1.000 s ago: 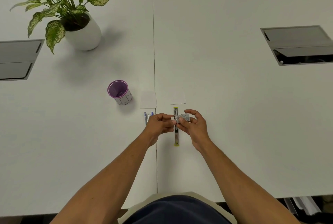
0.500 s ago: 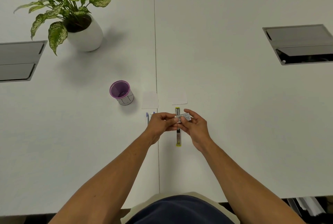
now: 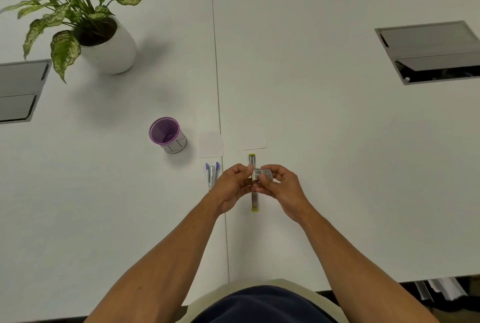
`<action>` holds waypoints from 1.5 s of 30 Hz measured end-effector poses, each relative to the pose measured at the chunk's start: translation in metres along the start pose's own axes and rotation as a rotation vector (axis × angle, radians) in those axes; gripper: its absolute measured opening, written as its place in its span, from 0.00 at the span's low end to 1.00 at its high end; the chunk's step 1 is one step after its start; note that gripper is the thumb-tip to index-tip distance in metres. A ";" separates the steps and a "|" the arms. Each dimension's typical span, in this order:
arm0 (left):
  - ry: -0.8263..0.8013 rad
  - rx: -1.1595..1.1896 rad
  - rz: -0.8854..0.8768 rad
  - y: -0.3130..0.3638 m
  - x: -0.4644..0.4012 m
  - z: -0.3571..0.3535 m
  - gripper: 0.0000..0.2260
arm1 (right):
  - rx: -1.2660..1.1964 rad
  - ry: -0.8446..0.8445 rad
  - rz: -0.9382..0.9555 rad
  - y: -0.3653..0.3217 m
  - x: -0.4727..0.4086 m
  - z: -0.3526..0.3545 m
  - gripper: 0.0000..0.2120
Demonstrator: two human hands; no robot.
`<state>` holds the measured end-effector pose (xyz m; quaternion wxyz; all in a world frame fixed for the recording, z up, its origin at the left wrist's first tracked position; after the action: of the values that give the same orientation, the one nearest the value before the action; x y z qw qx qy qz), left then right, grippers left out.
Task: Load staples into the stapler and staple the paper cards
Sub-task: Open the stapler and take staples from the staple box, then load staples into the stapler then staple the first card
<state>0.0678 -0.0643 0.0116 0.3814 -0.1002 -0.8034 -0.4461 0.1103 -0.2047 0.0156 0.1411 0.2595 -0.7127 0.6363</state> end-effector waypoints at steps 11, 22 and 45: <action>0.474 -0.568 -0.360 0.003 -0.027 0.015 0.04 | 0.360 0.174 0.083 0.005 -0.050 0.042 0.06; 0.479 -1.054 -0.413 -0.026 -0.055 0.029 0.21 | 0.335 0.433 -0.005 -0.007 -0.122 0.072 0.11; 0.438 -1.313 -0.576 -0.033 -0.065 0.024 0.08 | 0.557 0.528 0.147 0.011 -0.123 0.056 0.10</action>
<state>0.0831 -0.0529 -0.0629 0.2626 -0.0018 -0.2720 -0.9258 0.2133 -0.2359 -0.0672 0.1979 0.0633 -0.4685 0.8587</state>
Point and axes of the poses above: each hand's wrist, its own x-axis away from the middle knuckle, its own z-axis out of the back of the hand, y = z × x, the point moved 4 cm from there along -x, towards the middle knuckle, and after that the axes turned 14 degrees about y, right-handed, at the moved point
